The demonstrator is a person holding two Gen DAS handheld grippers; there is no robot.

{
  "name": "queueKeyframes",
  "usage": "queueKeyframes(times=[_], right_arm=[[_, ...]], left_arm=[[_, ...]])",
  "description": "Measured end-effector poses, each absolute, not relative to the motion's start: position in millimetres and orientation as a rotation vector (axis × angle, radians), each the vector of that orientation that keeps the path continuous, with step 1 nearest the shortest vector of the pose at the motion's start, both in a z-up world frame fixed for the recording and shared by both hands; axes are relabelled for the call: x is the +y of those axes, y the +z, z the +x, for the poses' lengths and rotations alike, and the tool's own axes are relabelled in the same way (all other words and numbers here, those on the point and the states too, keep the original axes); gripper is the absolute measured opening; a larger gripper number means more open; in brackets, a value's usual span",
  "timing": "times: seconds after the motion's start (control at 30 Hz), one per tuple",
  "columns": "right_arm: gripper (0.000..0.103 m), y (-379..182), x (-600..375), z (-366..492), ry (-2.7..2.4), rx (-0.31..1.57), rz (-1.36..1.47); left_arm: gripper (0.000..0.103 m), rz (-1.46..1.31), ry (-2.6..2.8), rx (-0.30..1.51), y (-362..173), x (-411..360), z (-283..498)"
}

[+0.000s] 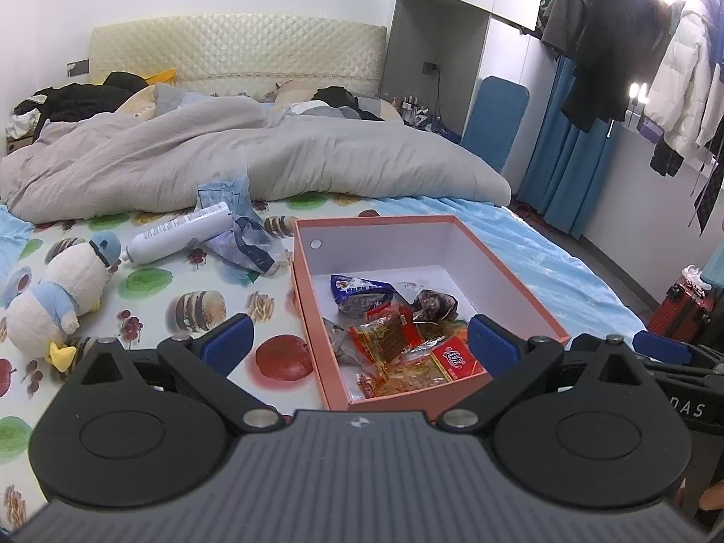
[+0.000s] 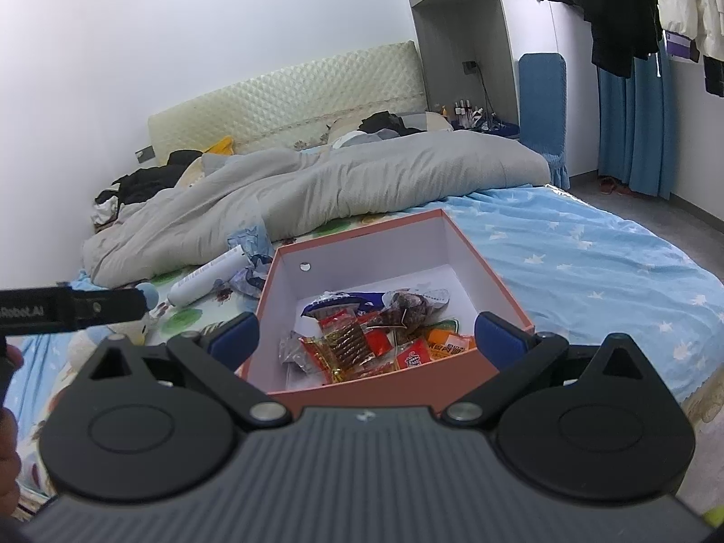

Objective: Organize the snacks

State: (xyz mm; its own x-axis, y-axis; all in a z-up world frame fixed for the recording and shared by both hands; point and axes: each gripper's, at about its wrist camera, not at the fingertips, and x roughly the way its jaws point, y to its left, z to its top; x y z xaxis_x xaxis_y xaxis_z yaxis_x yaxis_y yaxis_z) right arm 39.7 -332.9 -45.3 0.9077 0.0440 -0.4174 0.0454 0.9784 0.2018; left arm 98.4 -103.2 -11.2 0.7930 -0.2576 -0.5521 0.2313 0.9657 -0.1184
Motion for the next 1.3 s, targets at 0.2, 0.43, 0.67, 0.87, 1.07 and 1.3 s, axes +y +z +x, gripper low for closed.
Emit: queueKeyframes(times=[0.2, 0.43, 0.67, 0.87, 1.07, 1.3], right_arm=[[0.103, -46.3, -334.2, 38.1, 0.004, 0.429, 0.203], [0.103, -46.5, -334.3, 35.3, 0.005, 0.419, 0.196], [0.103, -45.6, -333.4, 35.2, 0.005, 0.426, 0.198], [0.103, -44.4, -333.4, 36.9, 0.004, 0.424, 0.2], [0.103, -45.2, -333.9, 38.5, 0.001, 0.43, 0.198], [0.103, -47.3, -334.4, 39.0, 0.002, 0.432, 0.198]], left_arm=[[0.102, -0.048, -0.269, 0.611, -8.8, -104.4, 97.2], [0.102, -0.049, -0.269, 0.618, -8.7, -104.9, 99.2], [0.102, -0.047, -0.271, 0.623, -10.2, -106.5, 99.9], [0.102, -0.052, -0.277, 0.625, -11.1, -107.4, 101.2], [0.102, -0.052, -0.28, 0.627, -12.1, -107.9, 102.3], [0.102, -0.05, -0.296, 0.631, -13.3, -107.8, 102.8]])
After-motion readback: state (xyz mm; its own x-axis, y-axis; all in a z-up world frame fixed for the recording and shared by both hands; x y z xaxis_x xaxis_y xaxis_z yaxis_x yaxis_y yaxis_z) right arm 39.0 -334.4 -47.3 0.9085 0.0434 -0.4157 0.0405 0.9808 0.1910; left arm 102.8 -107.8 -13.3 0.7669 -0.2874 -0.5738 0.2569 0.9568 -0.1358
